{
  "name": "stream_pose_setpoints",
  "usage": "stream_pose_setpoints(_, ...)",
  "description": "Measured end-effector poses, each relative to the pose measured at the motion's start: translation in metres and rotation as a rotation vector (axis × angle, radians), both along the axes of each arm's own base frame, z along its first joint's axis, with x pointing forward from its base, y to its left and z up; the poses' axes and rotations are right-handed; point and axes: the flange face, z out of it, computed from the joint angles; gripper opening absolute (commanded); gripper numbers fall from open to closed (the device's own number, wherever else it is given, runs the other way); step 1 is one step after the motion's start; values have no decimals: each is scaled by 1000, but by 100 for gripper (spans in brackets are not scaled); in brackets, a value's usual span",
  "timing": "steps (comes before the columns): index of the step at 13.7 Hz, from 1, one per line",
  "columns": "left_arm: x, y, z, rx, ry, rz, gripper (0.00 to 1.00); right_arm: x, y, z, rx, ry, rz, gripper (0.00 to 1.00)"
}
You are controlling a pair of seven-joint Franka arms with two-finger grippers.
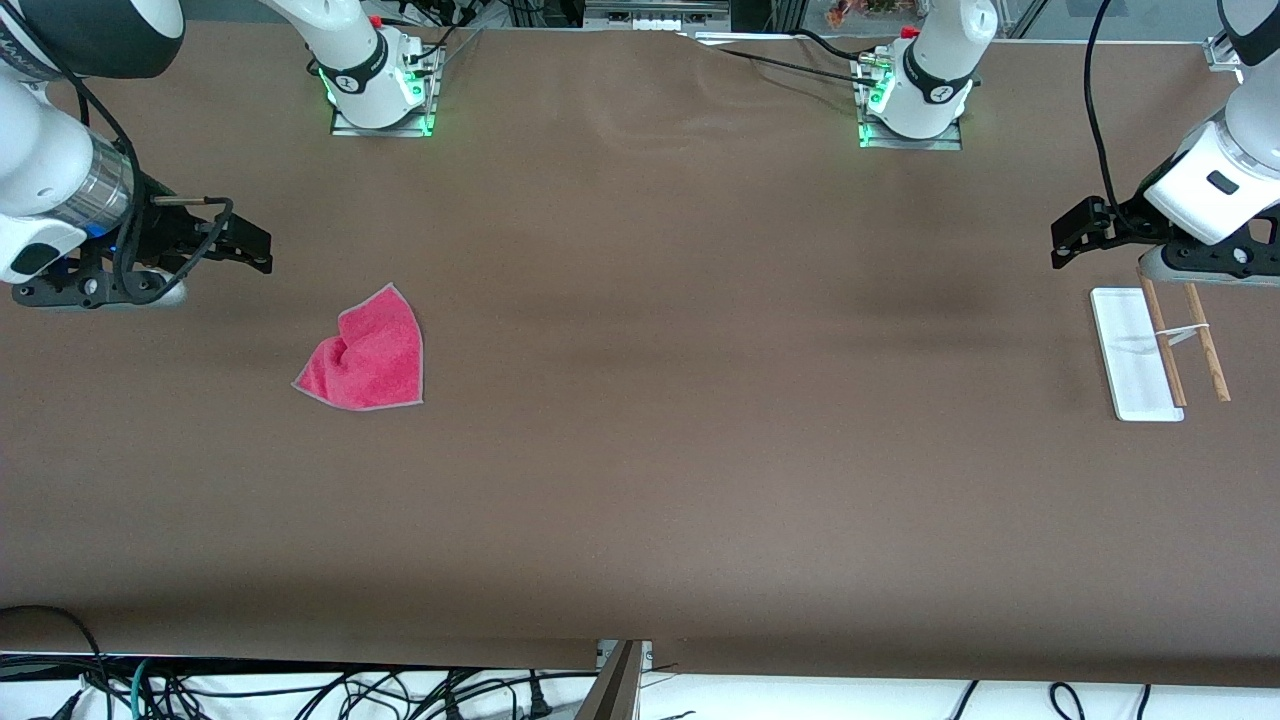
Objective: Pass towel and hang on rack
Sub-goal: 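Lower the right gripper onto the pink towel and grasp its edge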
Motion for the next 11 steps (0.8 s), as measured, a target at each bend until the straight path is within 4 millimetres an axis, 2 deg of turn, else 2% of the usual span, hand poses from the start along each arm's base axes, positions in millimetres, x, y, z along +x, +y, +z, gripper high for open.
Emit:
stream_pose_setpoints(4, 0, 0, 0, 0, 0, 0, 100, 0, -1, -3, -2, 4, 0, 100)
stream_pose_setpoints(6, 0, 0, 0, 0, 0, 0, 100, 6, -6, -20, -8, 12, -11, 100)
stream_pose_setpoints(8, 0, 0, 0, 0, 0, 0, 100, 22, -21, -59, -23, 20, -15, 100)
stream_pose_setpoints(11, 0, 0, 0, 0, -1, 0, 100, 47, -57, -147, -49, -15, 26, 100)
